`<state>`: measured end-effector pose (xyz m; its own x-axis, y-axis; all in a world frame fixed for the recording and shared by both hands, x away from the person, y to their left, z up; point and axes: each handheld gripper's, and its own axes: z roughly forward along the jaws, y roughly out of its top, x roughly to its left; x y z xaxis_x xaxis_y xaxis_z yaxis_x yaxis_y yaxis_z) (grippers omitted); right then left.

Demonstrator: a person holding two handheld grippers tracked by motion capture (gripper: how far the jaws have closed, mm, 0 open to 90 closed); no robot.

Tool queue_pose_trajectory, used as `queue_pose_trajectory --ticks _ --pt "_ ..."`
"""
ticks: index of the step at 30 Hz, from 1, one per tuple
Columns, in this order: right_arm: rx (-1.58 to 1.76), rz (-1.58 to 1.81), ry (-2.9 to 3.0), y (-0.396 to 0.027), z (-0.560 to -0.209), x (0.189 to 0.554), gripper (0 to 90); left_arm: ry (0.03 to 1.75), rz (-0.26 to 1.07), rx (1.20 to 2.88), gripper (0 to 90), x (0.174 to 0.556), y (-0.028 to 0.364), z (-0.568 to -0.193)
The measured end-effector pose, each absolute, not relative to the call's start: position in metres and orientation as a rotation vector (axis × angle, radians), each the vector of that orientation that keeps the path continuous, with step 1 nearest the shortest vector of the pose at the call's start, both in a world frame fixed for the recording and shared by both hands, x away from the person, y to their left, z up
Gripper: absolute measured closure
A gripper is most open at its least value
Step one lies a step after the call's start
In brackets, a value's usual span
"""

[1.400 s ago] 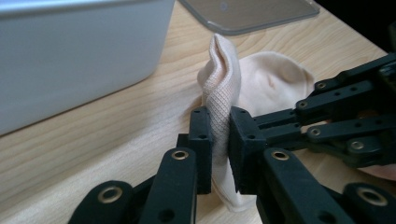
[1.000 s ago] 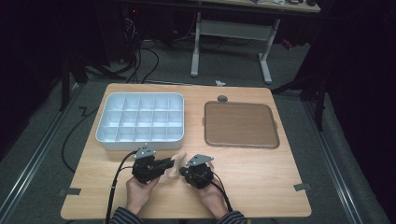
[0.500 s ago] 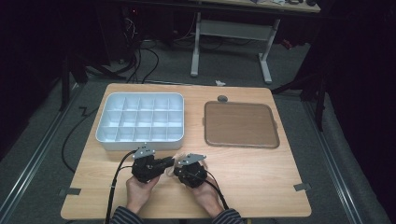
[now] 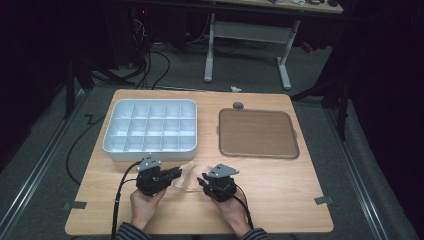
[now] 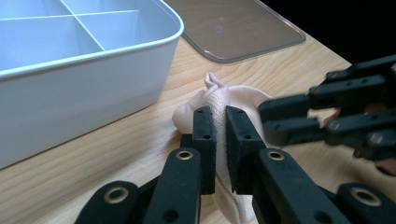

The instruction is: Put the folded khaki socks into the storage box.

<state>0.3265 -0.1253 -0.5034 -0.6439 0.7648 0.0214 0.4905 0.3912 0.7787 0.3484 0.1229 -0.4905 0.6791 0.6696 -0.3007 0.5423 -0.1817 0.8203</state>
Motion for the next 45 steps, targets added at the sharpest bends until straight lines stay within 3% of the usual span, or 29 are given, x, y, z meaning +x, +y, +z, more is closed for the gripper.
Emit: queue_pose_trajectory --ticks 14,25,45 --pt "1.27 1.037 2.179 -0.166 -0.514 0.333 66.7 0.946 0.169 1.854 83.5 0.346 0.121 -0.488" --pt "1.265 1.042 2.248 -0.161 -0.524 0.337 85.5 0.885 0.242 1.908 83.2 0.339 0.108 -0.478" --pt "1.222 1.072 2.291 -0.152 -0.526 0.338 86.5 0.85 0.195 1.936 83.2 0.343 0.092 -0.481"
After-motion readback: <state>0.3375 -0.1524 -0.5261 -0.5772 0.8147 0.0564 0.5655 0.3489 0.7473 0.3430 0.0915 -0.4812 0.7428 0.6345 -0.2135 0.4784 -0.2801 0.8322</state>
